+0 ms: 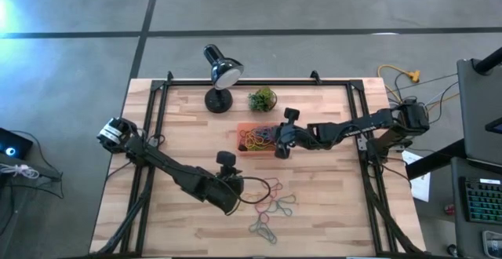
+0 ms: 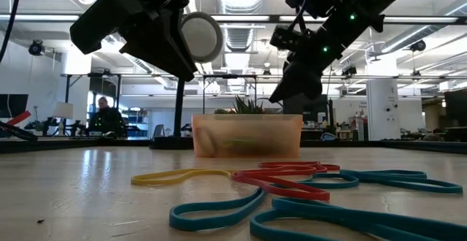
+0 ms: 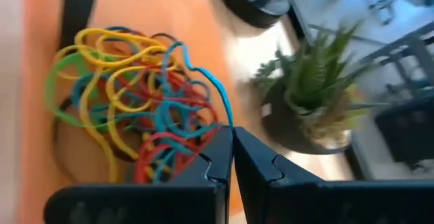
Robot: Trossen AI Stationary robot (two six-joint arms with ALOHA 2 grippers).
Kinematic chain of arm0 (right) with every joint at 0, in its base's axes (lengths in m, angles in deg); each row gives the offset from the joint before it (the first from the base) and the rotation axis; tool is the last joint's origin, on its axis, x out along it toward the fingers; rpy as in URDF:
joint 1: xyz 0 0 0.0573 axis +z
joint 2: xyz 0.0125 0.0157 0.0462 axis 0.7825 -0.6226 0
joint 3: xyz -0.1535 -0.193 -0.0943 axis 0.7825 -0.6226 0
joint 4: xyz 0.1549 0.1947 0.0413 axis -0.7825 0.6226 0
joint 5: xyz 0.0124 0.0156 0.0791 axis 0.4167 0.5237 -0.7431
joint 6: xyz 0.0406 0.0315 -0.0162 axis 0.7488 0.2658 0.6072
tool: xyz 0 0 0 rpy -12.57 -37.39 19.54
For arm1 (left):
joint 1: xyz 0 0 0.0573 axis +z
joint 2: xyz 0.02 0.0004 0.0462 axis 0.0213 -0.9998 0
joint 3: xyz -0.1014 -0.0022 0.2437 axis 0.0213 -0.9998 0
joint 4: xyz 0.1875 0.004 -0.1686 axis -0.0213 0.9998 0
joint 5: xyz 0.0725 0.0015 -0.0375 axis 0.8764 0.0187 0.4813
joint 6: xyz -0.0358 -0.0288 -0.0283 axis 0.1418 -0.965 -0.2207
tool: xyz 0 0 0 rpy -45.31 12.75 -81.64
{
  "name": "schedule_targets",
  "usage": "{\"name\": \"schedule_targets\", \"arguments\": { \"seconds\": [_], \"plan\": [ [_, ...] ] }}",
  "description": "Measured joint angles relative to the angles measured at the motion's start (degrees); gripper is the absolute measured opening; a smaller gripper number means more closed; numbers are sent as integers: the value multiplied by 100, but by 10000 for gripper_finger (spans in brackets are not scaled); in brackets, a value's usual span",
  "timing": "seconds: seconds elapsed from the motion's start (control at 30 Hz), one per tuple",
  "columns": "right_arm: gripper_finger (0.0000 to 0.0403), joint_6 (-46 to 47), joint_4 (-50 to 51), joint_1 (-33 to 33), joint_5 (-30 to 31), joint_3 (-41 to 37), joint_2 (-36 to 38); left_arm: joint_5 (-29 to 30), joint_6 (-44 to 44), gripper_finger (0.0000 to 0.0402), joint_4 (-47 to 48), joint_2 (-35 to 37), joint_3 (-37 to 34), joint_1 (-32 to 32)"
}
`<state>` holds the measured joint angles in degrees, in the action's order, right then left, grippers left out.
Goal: Pick and place rubber bands into bin
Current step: Put the blue rubber band into the orange bin, then put the yellow rubber band into the orange bin
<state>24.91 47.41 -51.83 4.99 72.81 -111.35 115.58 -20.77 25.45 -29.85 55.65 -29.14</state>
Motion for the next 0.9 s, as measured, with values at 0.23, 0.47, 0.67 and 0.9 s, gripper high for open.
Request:
{"name": "schedule_targets", "arguments": {
  "seconds": [0.23, 0.47, 0.67, 0.9],
  "plan": [
    [9, 299, -15, -61, -945, -22, 0, 0, -4, 75, -49, 0, 13, 4],
    [33, 518, -3, -147, -1231, -24, -102, -2, -9, 75, -54, 0, 13, 4],
    [81, 411, -15, -144, -1133, -25, -166, -2, -14, 75, -51, 0, 13, 0],
    [110, 41, -37, 132, -988, -22, 89, -810, -153, 75, -230, 2, -7, 7]
  ]
}}
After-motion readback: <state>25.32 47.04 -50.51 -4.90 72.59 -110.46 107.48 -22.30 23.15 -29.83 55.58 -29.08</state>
